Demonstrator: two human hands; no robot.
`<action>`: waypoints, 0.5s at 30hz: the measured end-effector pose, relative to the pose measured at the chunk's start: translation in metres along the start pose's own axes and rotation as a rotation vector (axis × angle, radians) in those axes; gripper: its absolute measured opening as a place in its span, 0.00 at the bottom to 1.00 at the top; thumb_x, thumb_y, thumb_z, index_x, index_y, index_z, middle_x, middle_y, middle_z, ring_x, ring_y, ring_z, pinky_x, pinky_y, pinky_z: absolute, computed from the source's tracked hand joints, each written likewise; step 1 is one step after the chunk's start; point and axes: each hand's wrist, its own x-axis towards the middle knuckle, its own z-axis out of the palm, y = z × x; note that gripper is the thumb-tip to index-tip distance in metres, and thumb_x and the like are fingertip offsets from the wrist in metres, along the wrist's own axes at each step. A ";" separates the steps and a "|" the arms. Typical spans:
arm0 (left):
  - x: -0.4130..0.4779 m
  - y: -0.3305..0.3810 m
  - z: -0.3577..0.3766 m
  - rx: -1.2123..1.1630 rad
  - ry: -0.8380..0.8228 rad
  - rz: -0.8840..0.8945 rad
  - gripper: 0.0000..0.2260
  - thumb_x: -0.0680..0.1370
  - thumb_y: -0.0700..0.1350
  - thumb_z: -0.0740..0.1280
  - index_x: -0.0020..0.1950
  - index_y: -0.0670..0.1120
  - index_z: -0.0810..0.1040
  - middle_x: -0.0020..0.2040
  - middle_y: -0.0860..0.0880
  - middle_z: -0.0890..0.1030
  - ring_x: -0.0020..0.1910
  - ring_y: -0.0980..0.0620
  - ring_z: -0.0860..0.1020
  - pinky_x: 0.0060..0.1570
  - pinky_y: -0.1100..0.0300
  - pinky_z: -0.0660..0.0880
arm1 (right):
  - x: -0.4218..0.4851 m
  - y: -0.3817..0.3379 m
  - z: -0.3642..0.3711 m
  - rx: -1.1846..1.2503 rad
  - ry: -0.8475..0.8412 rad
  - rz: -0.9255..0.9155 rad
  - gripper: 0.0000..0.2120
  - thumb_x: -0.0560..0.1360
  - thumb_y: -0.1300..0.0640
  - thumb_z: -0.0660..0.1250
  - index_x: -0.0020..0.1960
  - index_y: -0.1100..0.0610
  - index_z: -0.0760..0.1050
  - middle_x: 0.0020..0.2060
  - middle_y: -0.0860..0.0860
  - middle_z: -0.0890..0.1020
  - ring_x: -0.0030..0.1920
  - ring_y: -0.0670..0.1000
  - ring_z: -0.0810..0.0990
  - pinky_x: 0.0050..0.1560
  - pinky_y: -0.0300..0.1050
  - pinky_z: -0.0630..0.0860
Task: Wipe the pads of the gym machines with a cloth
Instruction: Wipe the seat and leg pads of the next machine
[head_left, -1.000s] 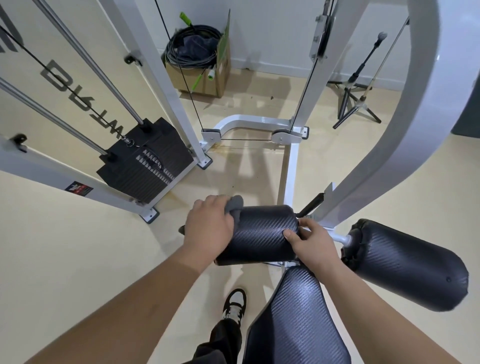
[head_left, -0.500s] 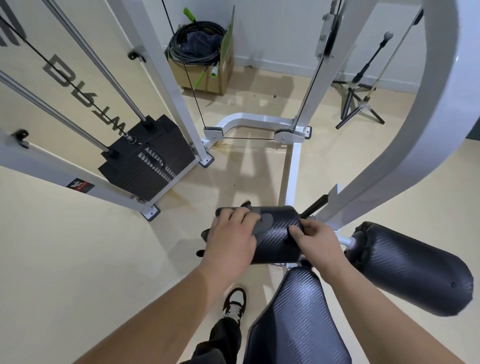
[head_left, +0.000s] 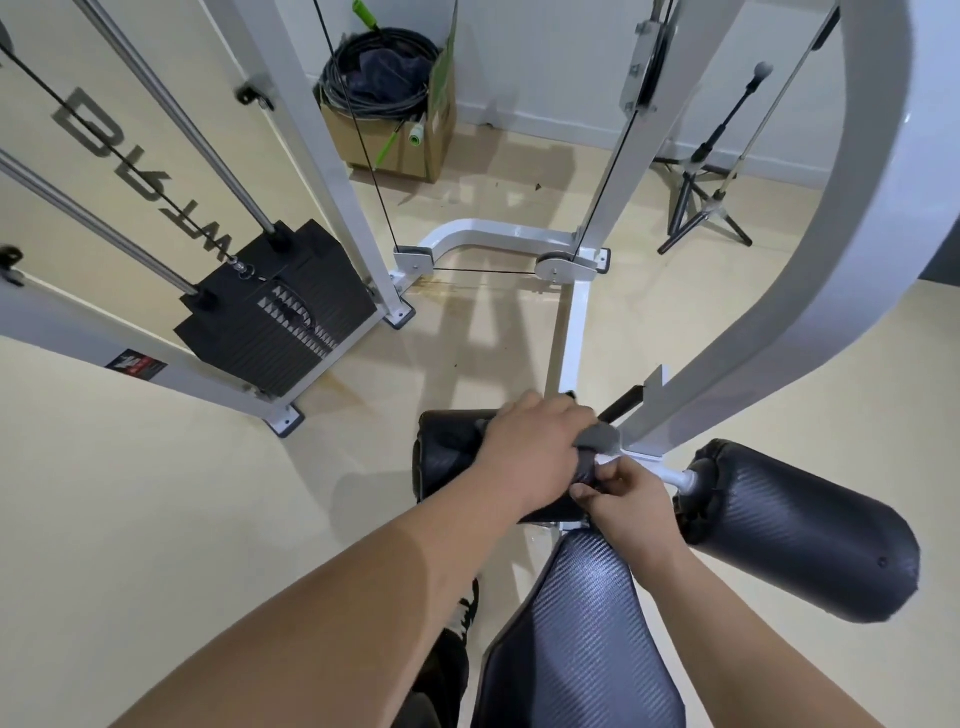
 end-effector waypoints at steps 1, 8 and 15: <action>-0.006 -0.013 -0.003 -0.007 0.045 -0.053 0.21 0.76 0.45 0.64 0.69 0.54 0.75 0.66 0.50 0.77 0.62 0.42 0.72 0.62 0.47 0.71 | -0.002 0.000 0.000 0.027 -0.011 0.012 0.14 0.72 0.68 0.76 0.42 0.60 0.71 0.35 0.55 0.82 0.39 0.53 0.78 0.48 0.51 0.77; -0.057 -0.058 -0.022 0.128 0.171 -0.485 0.17 0.81 0.47 0.59 0.70 0.52 0.72 0.63 0.48 0.76 0.58 0.43 0.72 0.55 0.49 0.72 | -0.015 -0.009 -0.006 -0.150 -0.117 0.041 0.08 0.73 0.65 0.73 0.51 0.58 0.80 0.50 0.58 0.86 0.50 0.61 0.85 0.58 0.57 0.81; -0.077 0.058 0.045 0.028 0.126 -0.265 0.18 0.78 0.45 0.65 0.69 0.50 0.75 0.66 0.48 0.76 0.60 0.41 0.72 0.55 0.47 0.74 | -0.069 0.004 -0.060 0.064 -0.310 0.181 0.23 0.81 0.64 0.63 0.73 0.47 0.75 0.59 0.49 0.84 0.58 0.54 0.80 0.51 0.48 0.75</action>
